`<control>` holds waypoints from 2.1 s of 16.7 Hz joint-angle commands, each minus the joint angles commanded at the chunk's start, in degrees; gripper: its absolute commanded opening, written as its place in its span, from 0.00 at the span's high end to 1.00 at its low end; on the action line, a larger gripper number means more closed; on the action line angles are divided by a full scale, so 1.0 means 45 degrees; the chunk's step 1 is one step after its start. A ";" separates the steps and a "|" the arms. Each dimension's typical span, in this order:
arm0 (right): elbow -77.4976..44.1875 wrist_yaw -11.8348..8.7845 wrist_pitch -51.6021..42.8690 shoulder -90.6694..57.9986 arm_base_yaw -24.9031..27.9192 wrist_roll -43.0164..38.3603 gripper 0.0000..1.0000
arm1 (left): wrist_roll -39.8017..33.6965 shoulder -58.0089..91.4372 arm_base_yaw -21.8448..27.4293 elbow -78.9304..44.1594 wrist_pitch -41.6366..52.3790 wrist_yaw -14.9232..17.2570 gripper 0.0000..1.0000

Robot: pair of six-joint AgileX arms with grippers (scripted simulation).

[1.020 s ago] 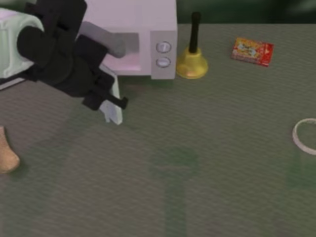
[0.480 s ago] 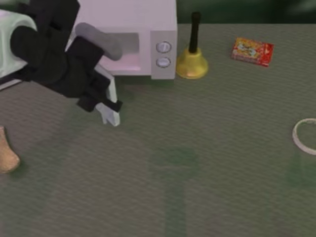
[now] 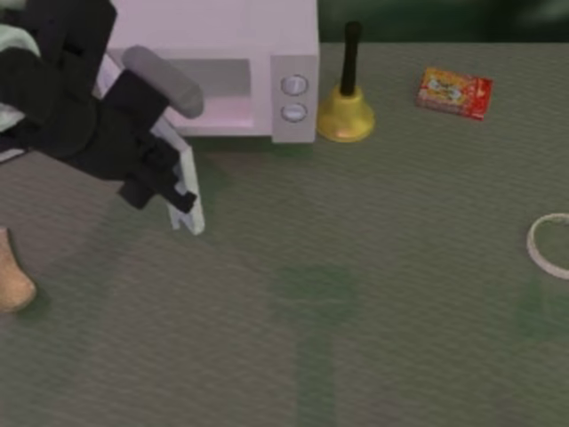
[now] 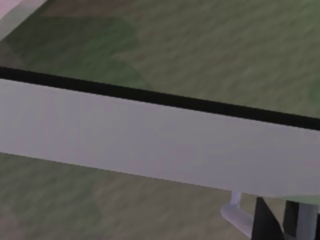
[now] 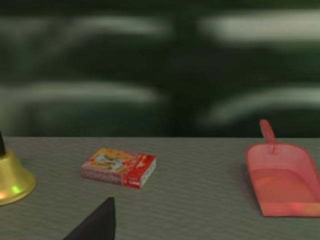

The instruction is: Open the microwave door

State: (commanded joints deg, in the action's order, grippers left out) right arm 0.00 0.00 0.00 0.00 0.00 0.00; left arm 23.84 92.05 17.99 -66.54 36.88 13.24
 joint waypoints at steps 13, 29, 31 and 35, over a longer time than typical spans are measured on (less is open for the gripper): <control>0.0000 0.0000 0.0000 0.0000 0.0000 0.0000 0.00 | 0.0000 0.0000 0.0000 0.0000 0.0000 0.0000 1.00; 0.0000 0.0000 0.0000 0.0000 0.0000 0.0000 0.00 | 0.0965 -0.0082 -0.0387 0.0034 0.0273 0.0468 1.00; 0.0000 0.0000 0.0000 0.0000 0.0000 0.0000 0.00 | 0.1608 -0.0124 -0.0674 0.0094 0.0500 0.0756 1.00; 0.0000 0.0000 0.0000 0.0000 0.0000 0.0000 0.00 | 0.2598 -0.0239 -0.1111 0.0163 0.0808 0.1226 1.00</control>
State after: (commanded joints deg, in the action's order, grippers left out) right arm 0.00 0.00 0.00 0.00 0.00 0.00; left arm 35.53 90.98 12.99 -65.80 40.52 18.75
